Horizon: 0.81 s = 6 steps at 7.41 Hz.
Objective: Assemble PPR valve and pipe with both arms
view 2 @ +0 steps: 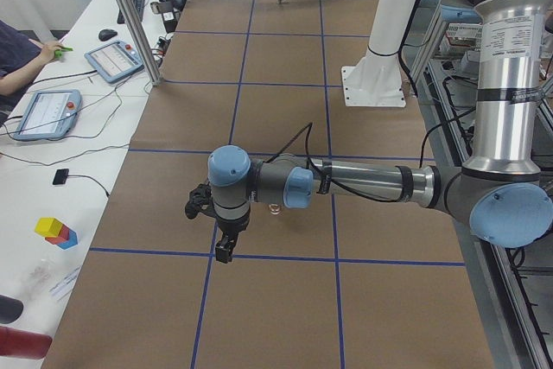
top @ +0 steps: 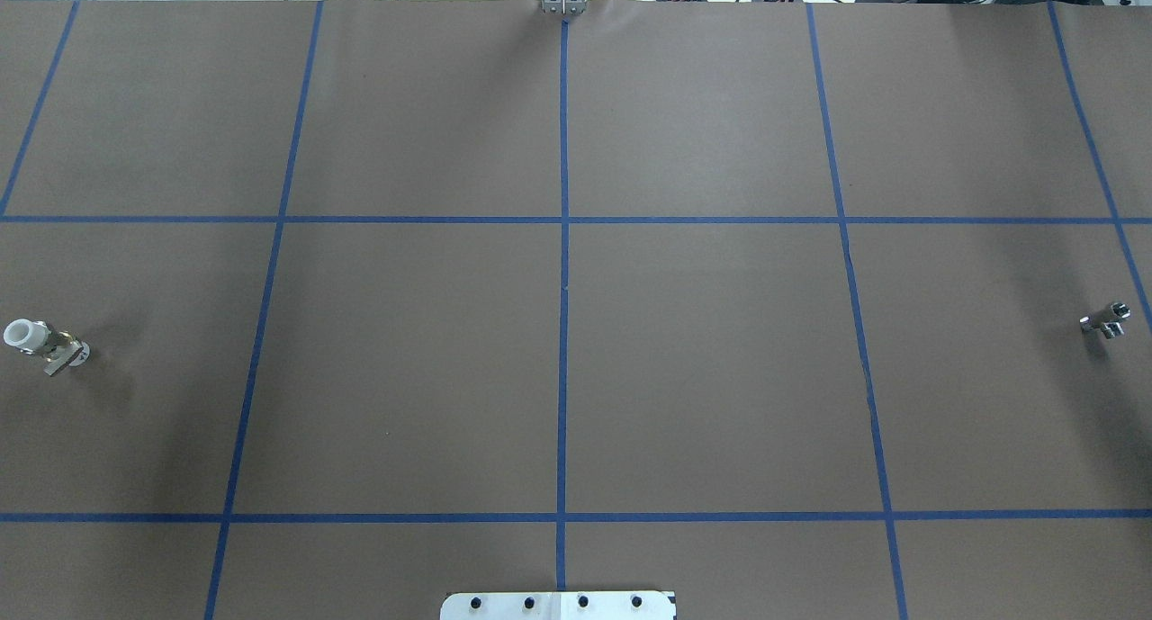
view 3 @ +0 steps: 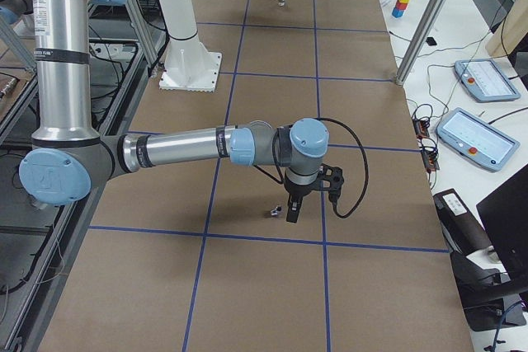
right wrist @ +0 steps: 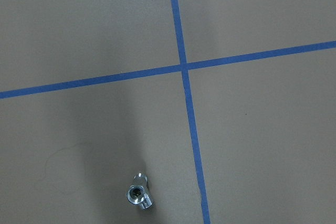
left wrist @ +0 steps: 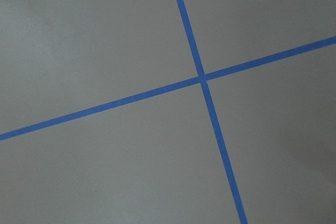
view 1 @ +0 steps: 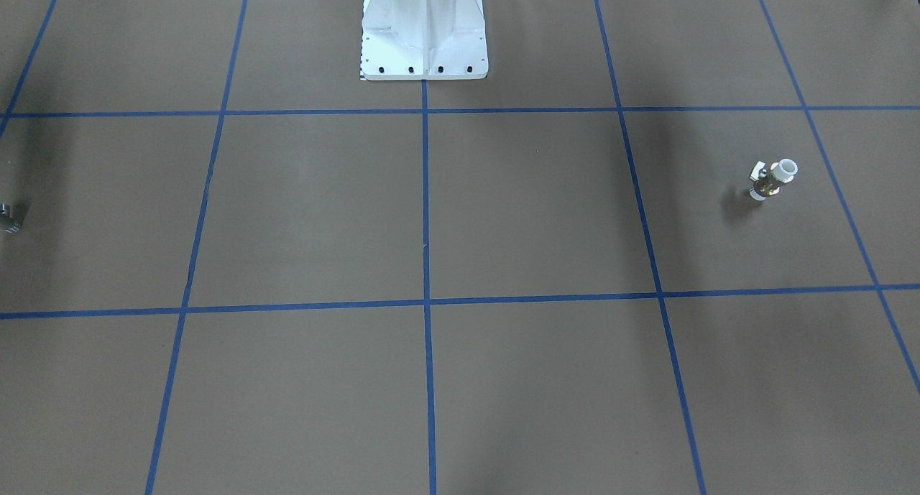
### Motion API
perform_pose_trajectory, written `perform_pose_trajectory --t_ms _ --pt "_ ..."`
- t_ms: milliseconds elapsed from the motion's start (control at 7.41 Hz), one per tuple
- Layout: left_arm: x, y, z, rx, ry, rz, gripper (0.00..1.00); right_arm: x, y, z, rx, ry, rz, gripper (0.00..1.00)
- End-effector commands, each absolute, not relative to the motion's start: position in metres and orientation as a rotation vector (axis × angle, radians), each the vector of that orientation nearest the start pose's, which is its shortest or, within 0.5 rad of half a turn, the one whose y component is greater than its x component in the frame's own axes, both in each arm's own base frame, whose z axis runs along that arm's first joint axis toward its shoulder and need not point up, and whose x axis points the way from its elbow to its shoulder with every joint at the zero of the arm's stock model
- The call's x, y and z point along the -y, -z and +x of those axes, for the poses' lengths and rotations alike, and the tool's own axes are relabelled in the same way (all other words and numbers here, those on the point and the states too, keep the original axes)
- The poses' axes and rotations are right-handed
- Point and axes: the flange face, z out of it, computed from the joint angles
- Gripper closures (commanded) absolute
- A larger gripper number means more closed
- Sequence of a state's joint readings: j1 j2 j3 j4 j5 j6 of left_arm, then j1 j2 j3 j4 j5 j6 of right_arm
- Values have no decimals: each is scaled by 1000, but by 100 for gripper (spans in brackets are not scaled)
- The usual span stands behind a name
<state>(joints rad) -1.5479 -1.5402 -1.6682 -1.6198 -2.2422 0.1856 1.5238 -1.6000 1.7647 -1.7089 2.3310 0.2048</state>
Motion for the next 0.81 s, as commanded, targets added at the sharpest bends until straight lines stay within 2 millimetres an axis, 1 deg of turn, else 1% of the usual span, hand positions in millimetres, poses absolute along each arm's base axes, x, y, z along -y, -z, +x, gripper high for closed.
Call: perform_pose_trajectory --t_ms 0,405,540,675 --pt "489 -626 -59 -661 -242 168 0 476 -595 42 757 -123 -67 0" --pt "489 -624 -59 -660 -241 170 0 476 -595 42 759 -121 -66 0" --pt "489 -619 -60 -659 -243 181 0 476 -594 42 759 -121 -65 0" --pt "487 -618 -59 -660 -247 181 0 477 -590 42 761 -118 -58 0"
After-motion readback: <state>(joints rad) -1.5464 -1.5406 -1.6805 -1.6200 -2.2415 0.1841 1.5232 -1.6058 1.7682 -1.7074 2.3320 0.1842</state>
